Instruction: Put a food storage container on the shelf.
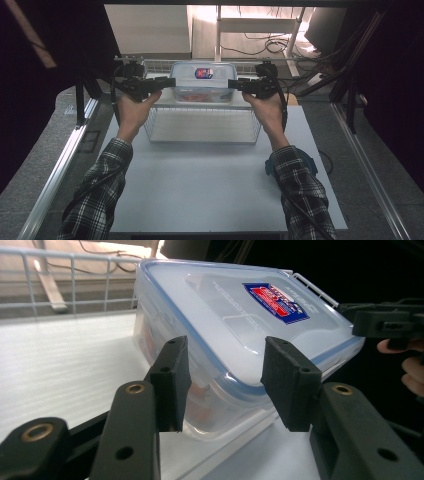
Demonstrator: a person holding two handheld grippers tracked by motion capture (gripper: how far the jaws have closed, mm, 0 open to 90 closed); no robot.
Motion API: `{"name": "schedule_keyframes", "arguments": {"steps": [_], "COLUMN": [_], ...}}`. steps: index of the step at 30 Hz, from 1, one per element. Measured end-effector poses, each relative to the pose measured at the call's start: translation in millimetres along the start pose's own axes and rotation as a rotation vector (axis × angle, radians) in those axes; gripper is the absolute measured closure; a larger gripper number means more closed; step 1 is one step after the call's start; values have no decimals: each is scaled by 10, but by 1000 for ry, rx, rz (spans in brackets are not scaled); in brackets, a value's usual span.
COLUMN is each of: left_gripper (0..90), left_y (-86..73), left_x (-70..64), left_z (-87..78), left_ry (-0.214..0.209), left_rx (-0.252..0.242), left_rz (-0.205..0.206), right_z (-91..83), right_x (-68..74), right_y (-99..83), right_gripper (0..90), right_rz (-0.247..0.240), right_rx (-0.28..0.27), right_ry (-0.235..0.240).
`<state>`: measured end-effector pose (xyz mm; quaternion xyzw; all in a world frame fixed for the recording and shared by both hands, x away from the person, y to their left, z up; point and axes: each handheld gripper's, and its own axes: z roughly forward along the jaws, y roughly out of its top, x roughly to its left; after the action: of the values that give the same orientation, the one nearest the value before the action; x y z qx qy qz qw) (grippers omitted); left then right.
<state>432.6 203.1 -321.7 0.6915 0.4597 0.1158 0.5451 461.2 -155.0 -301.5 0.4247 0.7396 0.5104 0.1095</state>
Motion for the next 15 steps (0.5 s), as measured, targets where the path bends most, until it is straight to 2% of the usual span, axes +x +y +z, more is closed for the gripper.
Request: {"name": "schedule_keyframes", "arguments": {"steps": [2,6,12,15], "left_gripper": [425,310,196,177], "left_y": [1,-44,-257,-386], "left_x": [-60,-186,-296,-346], "left_z": [-34,-107,-162,-211], "left_ry": [17,22,-39,-57], "left_rx": [-21,-18,33,32], "left_rz": [48,118,159,175], "right_z": [-25,-104,-204,-259], "right_x": [13,62,145,189], "right_y": [-5,-50,-215,-315], "right_gripper": [467,372,187,136], "right_rz": [-10,-52,-113,-150], "right_rx": [-12,-31,-47,-51], "right_ry": [8,3,24,19]}}
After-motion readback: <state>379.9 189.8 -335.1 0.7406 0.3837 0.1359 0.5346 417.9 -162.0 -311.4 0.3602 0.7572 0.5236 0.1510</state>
